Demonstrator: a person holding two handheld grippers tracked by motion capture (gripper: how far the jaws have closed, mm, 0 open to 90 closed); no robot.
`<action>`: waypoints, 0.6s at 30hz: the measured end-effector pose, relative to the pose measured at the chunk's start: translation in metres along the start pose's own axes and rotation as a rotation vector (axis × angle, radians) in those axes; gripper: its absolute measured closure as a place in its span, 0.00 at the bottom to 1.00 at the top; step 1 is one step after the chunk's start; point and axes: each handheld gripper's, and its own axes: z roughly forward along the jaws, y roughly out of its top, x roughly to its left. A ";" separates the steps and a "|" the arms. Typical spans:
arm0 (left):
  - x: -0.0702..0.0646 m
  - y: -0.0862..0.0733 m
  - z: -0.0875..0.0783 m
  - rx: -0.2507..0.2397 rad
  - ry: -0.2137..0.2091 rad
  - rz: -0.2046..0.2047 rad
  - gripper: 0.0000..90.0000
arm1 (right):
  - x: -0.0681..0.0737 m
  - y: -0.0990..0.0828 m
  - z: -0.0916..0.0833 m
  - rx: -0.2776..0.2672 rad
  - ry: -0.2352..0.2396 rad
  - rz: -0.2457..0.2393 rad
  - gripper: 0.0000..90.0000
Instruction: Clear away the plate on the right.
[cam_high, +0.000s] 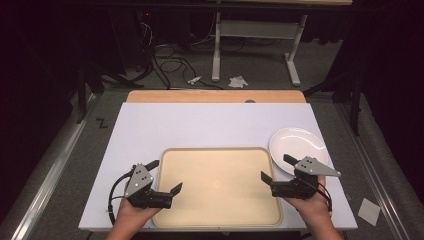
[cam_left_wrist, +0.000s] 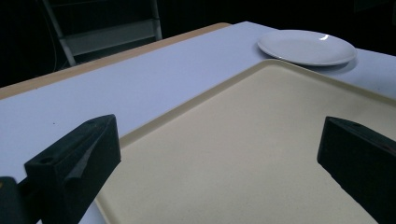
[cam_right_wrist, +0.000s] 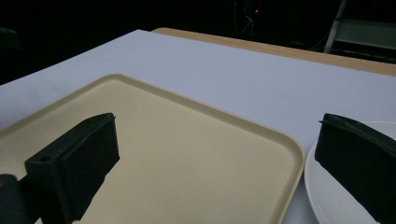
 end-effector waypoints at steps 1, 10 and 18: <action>0.000 0.000 0.000 0.001 -0.001 0.001 0.00 | 0.000 0.000 0.000 0.001 -0.002 0.000 0.01; -0.001 -0.001 0.001 0.008 0.001 0.010 0.00 | 0.001 0.001 0.000 -0.004 -0.003 -0.017 0.01; 0.000 -0.001 0.002 0.022 0.010 0.029 0.00 | -0.009 0.001 -0.003 0.002 -0.033 -0.005 0.01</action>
